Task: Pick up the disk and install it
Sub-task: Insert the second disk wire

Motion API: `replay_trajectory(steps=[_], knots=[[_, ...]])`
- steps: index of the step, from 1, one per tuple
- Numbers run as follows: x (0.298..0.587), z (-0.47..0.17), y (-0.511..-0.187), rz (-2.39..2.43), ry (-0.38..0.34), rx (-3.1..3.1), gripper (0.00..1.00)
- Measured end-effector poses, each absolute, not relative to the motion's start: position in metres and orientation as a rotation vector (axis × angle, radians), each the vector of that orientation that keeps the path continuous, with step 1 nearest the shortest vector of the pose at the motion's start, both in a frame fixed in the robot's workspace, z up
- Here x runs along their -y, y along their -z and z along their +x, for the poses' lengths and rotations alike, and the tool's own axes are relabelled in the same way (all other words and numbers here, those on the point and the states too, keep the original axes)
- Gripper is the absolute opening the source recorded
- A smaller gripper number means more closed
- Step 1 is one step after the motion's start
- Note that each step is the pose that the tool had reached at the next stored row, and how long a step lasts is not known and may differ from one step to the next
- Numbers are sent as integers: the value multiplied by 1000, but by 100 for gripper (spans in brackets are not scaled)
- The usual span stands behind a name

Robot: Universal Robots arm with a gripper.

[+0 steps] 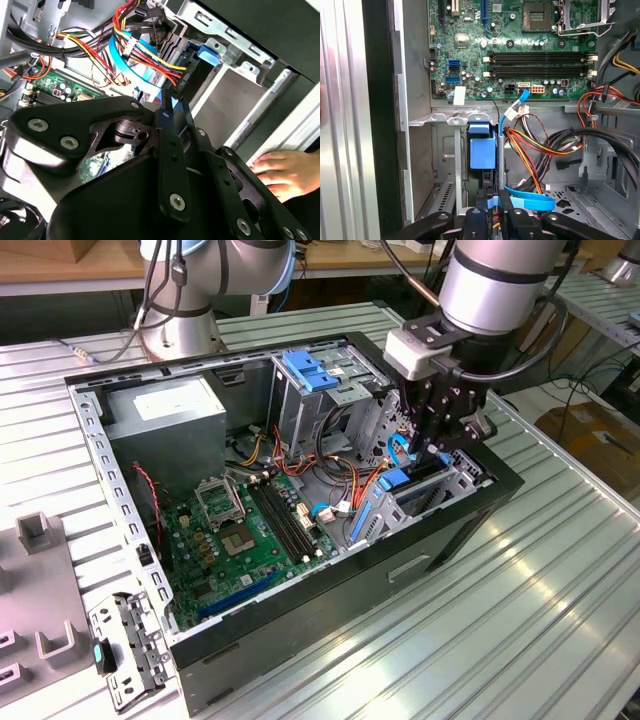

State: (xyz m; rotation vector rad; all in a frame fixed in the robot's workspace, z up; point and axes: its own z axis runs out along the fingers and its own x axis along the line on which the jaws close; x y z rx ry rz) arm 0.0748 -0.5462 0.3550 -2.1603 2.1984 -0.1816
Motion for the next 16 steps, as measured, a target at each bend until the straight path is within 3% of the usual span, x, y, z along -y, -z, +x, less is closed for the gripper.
replay_trajectory(steps=[5,7,16], knots=[[546,75,-357,-2160,181,-2198,22],[546,75,-357,-2160,181,-2198,11],[546,75,-358,-2160,182,-2198,11]])
